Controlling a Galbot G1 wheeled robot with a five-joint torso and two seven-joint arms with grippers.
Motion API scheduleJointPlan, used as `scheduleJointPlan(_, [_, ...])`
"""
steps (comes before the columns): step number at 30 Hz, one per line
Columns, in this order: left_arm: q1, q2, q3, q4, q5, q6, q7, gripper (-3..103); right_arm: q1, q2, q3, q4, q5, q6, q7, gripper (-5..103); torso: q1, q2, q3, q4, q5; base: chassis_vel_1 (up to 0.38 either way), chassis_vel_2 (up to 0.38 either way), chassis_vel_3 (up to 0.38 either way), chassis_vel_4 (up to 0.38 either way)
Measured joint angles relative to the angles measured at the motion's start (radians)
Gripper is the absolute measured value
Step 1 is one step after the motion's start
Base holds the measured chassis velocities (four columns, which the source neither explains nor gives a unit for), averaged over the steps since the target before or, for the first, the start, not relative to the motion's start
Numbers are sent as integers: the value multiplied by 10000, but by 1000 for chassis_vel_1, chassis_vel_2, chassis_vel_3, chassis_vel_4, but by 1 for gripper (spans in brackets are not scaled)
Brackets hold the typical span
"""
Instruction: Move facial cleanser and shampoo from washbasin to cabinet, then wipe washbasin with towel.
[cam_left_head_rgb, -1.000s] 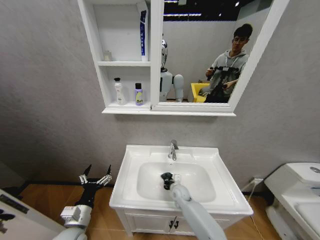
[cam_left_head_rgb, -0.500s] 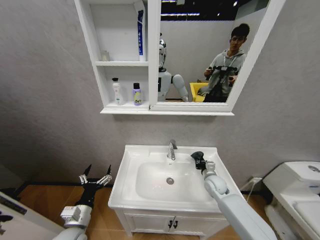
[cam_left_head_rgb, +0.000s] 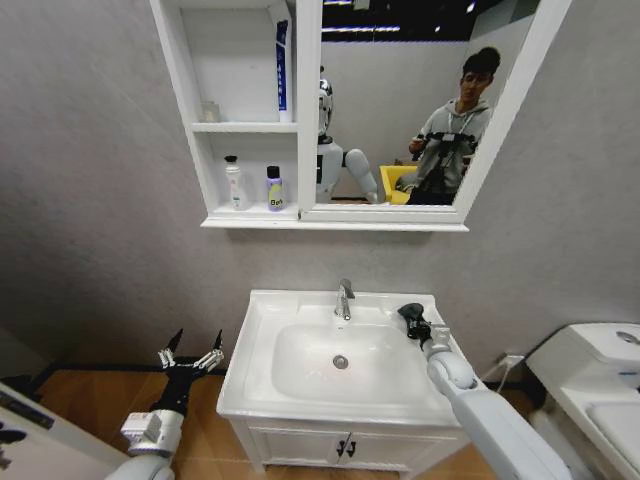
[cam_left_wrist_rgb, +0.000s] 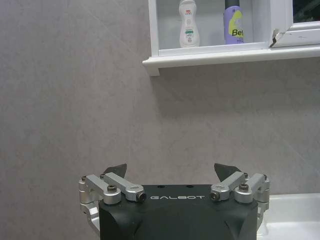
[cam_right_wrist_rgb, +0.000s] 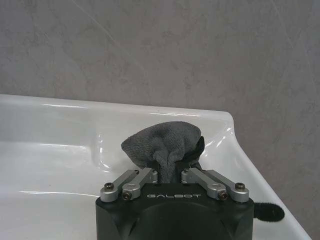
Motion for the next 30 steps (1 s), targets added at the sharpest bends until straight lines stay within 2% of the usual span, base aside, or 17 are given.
scheduleJointPlan(1, [0,0,0,0,0,0,0,99,0,0,0,0,0,0,0,16,0,0,0,0,0,0,0,0,0])
scheduleJointPlan(3, [0,0,0,0,0,0,0,99,7,-52,12,-146,-267,163,-158,27,0,0,0,1,-1,0,0,0,0])
scheduleJointPlan(5, [0,0,0,0,0,0,0,99,8,-60,33,-166,-324,195,-187,27,0,0,0,0,0,0,0,0,0])
scheduleJointPlan(7, [0,0,0,0,0,0,0,99,-32,-141,131,-174,-278,337,-287,43,0,0,0,1,-3,0,0,0,0])
scheduleJointPlan(8, [0,0,0,0,0,0,0,99,-32,-141,131,-174,-278,337,-287,43,0,0,0,1,-3,0,0,0,0])
scheduleJointPlan(10, [0,0,0,0,0,0,0,99,-155,-168,207,-72,-223,432,-371,54,0,0,0,1,-1,0,0,0,0])
scheduleJointPlan(12, [0,0,0,0,0,0,0,99,-210,-169,257,-27,-216,491,-399,54,0,0,0,0,-2,0,0,0,0])
scheduleJointPlan(13, [0,0,0,0,0,0,0,99,-246,-168,296,-5,-215,525,-430,60,0,0,0,1,-1,0,0,0,0])
scheduleJointPlan(14, [0,0,0,0,0,0,0,99,-246,-168,296,-5,-215,525,-430,60,0,0,0,1,-1,0,0,0,0])
scheduleJointPlan(16, [0,0,0,0,0,0,0,99,-435,-141,460,149,-320,840,-498,76,0,0,0,1,-1,0,0,0,0])
scheduleJointPlan(22, [0,0,1,0,0,0,1,99,-1212,69,1180,1188,-1010,1470,-422,91,2,0,0,5,-1,0,0,0,0])
scheduleJointPlan(23, [0,0,1,0,0,0,-1,99,-1750,253,1604,1871,-1344,1607,-327,91,2,-1,0,5,-3,0,0,0,0])
scheduleJointPlan(24, [0,0,0,0,0,0,-1,99,-2593,562,2158,2758,-1735,1678,-239,99,1,-1,-1,7,-4,0,0,0,0])
scheduleJointPlan(25, [0,0,0,0,0,0,-1,99,-2593,562,2158,2758,-1735,1678,-239,99,1,-1,-1,7,-4,0,0,0,0])
scheduleJointPlan(27, [0,0,-2,1,0,0,-3,99,-4330,1234,3067,4257,-2342,1785,-131,100,1,0,-1,-1,-1,0,0,0,0])
scheduleJointPlan(28, [0,0,-2,1,0,0,-3,99,-4330,1234,3067,4257,-2342,1785,-131,100,1,0,-1,-1,-1,0,0,0,0])
scheduleJointPlan(30, [0,0,0,0,0,0,0,99,-6170,2297,3960,5733,-2577,1879,29,100,-2,1,-3,-2,-1,0,0,0,0])
